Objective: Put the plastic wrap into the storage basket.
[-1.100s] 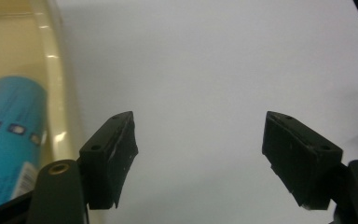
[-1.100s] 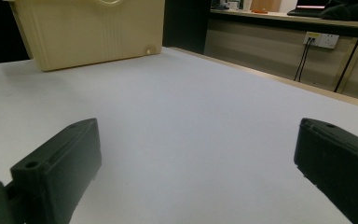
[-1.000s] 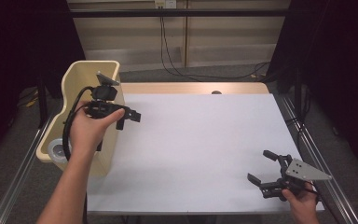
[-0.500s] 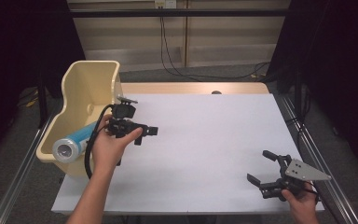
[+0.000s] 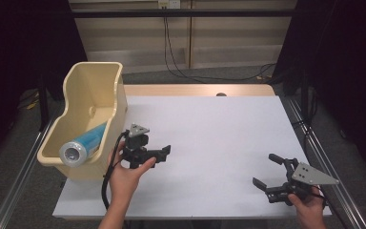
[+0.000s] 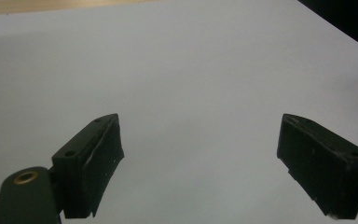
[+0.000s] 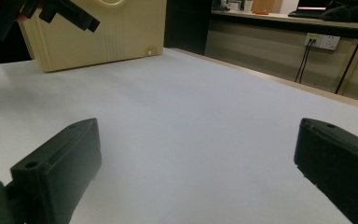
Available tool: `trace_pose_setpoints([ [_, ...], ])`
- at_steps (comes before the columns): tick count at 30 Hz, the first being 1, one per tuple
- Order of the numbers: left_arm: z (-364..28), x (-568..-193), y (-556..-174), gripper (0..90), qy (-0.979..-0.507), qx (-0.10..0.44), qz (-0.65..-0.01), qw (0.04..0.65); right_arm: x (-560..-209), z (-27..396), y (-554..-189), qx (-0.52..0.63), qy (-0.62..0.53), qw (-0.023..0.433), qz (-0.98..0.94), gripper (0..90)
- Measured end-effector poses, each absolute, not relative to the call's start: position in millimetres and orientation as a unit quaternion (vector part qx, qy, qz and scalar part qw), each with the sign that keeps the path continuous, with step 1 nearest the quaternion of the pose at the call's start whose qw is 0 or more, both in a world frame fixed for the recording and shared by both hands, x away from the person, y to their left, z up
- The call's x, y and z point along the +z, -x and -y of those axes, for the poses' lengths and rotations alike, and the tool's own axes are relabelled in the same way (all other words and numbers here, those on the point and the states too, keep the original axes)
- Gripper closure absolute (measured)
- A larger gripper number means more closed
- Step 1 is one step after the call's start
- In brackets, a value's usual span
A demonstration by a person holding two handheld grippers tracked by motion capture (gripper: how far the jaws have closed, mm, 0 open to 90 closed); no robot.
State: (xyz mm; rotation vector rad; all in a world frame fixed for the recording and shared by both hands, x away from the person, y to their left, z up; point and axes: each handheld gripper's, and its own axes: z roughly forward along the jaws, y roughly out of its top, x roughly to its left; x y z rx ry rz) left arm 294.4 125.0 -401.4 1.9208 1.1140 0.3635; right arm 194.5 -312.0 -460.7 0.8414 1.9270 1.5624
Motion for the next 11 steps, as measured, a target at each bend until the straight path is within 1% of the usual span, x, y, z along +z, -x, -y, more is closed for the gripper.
trace_pose_setpoints([
  [4,-125,-416,-287,13.3,-0.759,0.169,-0.442,0.447,-461,312,-195,0.576,-0.311,0.257,-0.711,0.2],
  [7,-125,-416,-285,12.5,-0.756,0.183,-0.432,0.456,-460,311,-195,0.577,-0.309,0.258,-0.711,0.2],
  [11,-127,-419,-285,12.4,-0.750,0.187,-0.432,0.465,-461,311,-195,0.577,-0.309,0.256,-0.711,0.2],
])
